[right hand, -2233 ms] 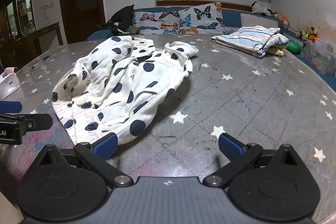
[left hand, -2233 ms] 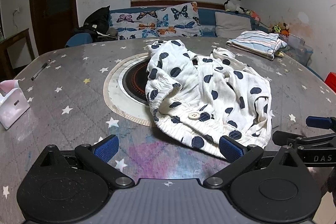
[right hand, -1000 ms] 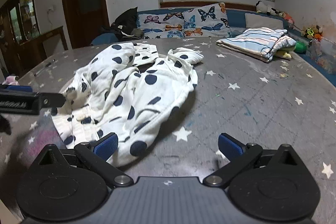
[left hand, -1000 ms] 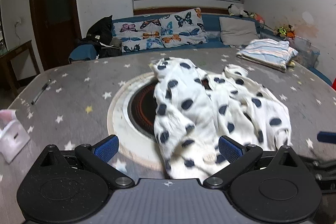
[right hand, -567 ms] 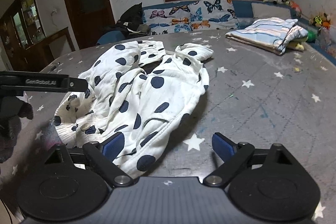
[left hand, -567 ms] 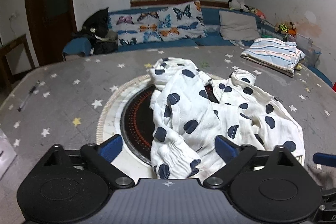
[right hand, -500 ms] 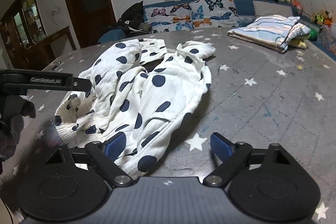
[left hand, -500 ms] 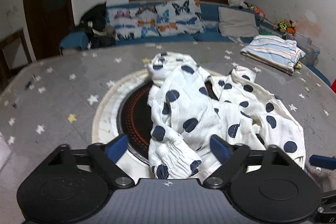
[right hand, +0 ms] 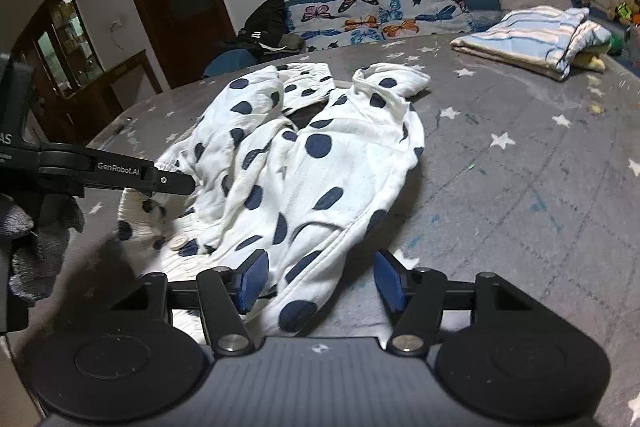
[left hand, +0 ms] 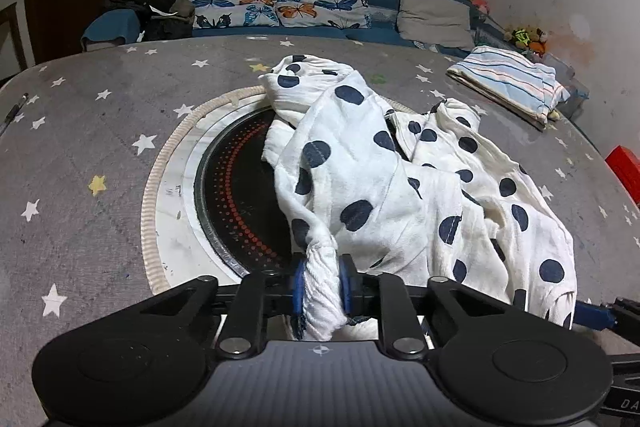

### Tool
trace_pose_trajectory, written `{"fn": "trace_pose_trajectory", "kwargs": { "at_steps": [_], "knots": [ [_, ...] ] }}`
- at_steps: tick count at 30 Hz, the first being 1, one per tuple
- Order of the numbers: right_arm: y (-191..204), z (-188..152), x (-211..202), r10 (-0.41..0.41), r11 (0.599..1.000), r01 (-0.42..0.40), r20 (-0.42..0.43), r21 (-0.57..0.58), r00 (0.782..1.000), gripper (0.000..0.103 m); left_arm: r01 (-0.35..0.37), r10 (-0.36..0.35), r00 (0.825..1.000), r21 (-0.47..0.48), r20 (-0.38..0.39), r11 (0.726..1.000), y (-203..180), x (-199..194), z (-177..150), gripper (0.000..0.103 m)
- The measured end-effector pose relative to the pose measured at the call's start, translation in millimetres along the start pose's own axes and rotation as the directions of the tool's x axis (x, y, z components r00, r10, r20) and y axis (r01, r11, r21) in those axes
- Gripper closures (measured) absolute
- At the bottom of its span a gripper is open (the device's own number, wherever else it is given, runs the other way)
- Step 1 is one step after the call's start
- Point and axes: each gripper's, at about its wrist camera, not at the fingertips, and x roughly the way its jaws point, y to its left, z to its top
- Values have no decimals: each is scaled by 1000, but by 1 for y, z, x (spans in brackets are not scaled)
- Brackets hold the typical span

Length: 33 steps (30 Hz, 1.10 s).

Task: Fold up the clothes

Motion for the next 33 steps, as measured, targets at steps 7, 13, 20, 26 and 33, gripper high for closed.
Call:
{"fn": "trace_pose_trajectory", "kwargs": {
  "at_steps": [7, 13, 20, 26, 33],
  "knots": [
    [4, -6, -5, 23, 1000, -23, -12, -7, 1000, 65, 9, -8, 1000, -15, 23, 1000, 4, -12, -5, 93],
    [2, -6, -11, 62, 998, -62, -18, -17, 998, 90, 38, -36, 997, -28, 63, 999, 9, -46, -15, 93],
    [7, -5, -37, 126, 987, -128, -25, -97, 992, 96, 81, -77, 993, -47, 84, 996, 21, -97, -39, 93],
    [19, -14, -68, 218, 953, -238, -119, -190, 969, 96, 102, -100, 994, -43, 47, 994, 34, -140, -77, 93],
    [31, -34, -88, 245, 914, -313, -266, -258, 932, 86, 110, -111, 988, -20, -104, 994, 37, -147, -124, 91]
  ]
}}
